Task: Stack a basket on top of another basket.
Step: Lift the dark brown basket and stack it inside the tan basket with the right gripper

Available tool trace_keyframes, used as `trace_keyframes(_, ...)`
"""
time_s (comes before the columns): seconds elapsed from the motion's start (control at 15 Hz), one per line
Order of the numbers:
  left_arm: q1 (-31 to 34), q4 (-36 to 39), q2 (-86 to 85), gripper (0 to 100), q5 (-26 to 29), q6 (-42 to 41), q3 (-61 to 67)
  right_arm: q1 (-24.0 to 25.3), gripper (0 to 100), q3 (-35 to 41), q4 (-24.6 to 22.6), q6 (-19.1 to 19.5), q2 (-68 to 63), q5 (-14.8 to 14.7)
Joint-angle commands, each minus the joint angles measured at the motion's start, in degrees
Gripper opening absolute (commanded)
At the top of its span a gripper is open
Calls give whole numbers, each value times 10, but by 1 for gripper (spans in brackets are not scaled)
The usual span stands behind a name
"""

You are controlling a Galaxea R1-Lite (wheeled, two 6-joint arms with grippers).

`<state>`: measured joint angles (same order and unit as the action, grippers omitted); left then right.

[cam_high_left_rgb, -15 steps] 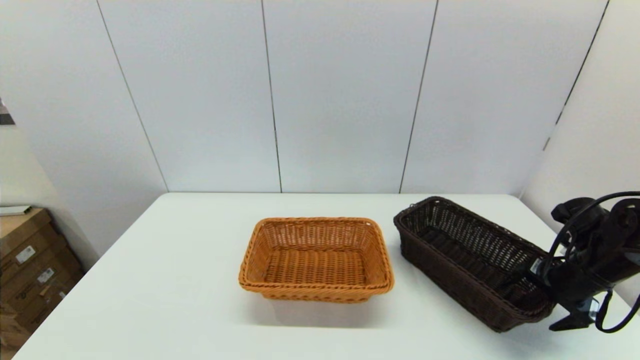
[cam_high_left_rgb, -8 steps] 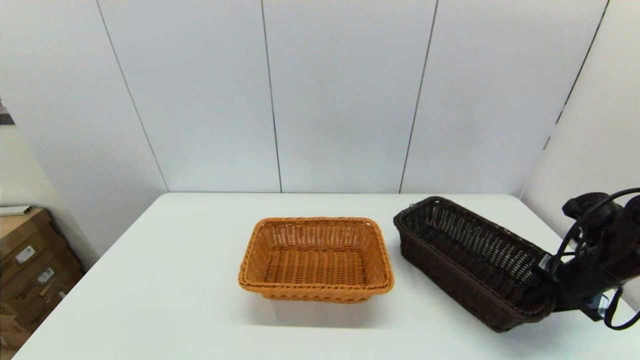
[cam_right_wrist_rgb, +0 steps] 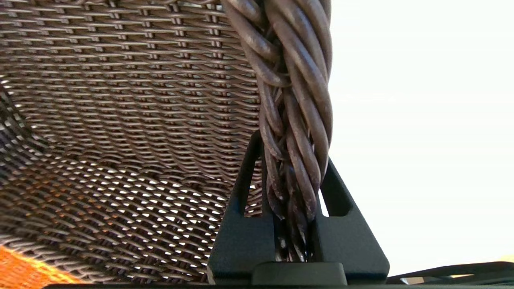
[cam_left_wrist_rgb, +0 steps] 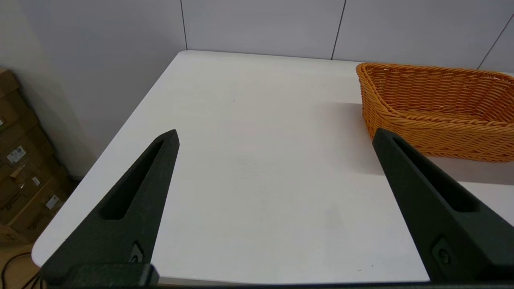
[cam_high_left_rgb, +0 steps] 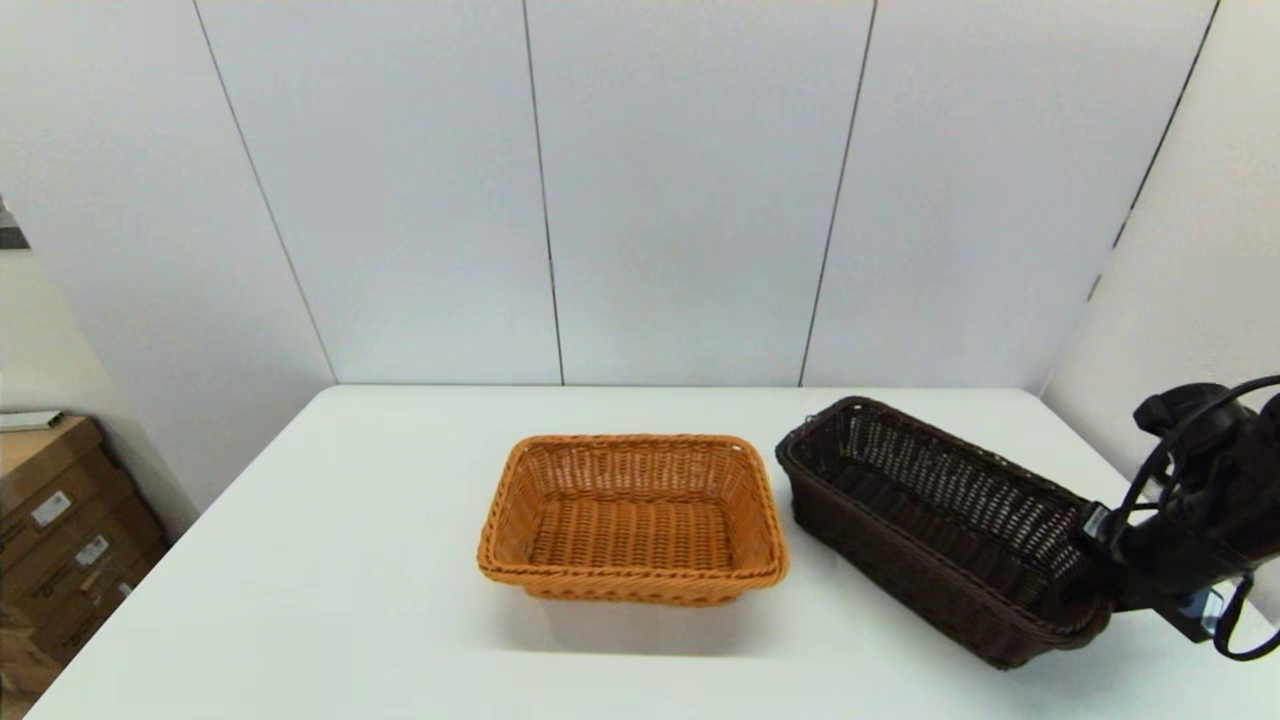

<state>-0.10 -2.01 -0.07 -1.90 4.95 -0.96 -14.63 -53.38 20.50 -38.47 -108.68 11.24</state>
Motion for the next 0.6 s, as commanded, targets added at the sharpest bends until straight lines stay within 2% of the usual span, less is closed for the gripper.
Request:
trace_keyframes(0.07, 0, 0, 0, 100, 0, 1, 0, -43, 0, -78, 81, 16, 73, -17)
trace_keyframes(0.13, 0, 0, 0, 100, 0, 1, 0, -54, 0, -110, 117, 24, 92, -30)
trace_keyframes(0.27, 0, -1, 0, 100, 0, 1, 0, -70, 0, -175, 184, 45, 143, -23)
trace_keyframes(0.33, 0, 0, 0, 100, 0, 1, 0, -70, 0, -209, 225, 52, 163, -9)
trace_keyframes(0.47, 0, -1, 0, 100, 0, 1, 0, -69, 0, -276, 302, 56, 197, 45)
trace_keyframes(0.6, 0, -1, 0, 100, 0, 1, 0, -61, 0, -309, 341, 71, 216, 61)
